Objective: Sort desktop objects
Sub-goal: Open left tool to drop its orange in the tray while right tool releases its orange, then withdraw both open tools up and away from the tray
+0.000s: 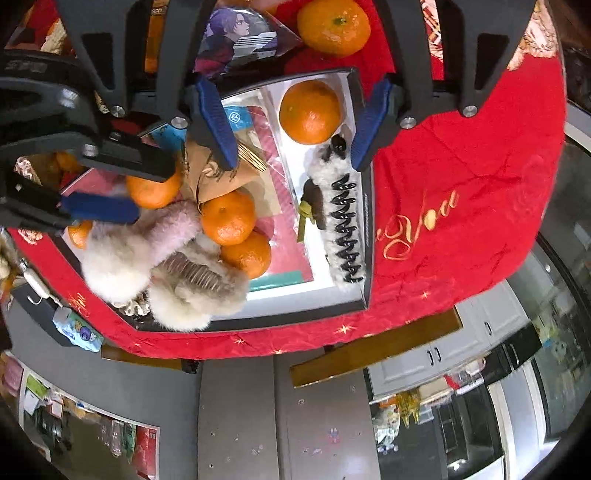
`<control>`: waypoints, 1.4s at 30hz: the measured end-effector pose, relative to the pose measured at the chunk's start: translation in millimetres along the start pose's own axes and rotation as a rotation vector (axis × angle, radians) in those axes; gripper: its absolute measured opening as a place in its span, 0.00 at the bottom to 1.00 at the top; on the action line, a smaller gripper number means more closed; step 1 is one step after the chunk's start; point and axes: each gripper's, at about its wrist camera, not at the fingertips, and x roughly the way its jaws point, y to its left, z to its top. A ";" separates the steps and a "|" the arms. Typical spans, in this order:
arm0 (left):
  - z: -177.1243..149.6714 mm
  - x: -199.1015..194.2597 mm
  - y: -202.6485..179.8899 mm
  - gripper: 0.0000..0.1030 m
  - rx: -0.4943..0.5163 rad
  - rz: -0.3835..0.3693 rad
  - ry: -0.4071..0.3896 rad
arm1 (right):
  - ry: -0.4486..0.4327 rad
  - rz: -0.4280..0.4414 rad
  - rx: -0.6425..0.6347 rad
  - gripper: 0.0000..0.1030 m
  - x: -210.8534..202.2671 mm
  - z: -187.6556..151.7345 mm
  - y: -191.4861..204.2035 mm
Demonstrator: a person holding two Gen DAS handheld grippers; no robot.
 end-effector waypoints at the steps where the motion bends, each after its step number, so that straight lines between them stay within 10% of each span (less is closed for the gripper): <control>1: 0.5 -1.5 0.5 0.68 -0.002 -0.008 0.001 | 0.001 0.018 0.002 0.66 -3.0 1.1 -1.7; 5: 4.7 -7.9 -4.7 1.00 0.028 -0.053 0.026 | -0.006 0.085 0.018 1.00 -13.6 6.8 -5.2; 25: 15.9 -57.2 -11.4 1.00 0.085 0.078 -0.146 | -0.213 0.155 -0.014 1.00 -63.2 11.8 2.1; 42: 7.7 -199.0 -39.0 1.00 0.103 0.168 -0.478 | -0.450 0.280 -0.023 1.00 -174.4 6.8 37.9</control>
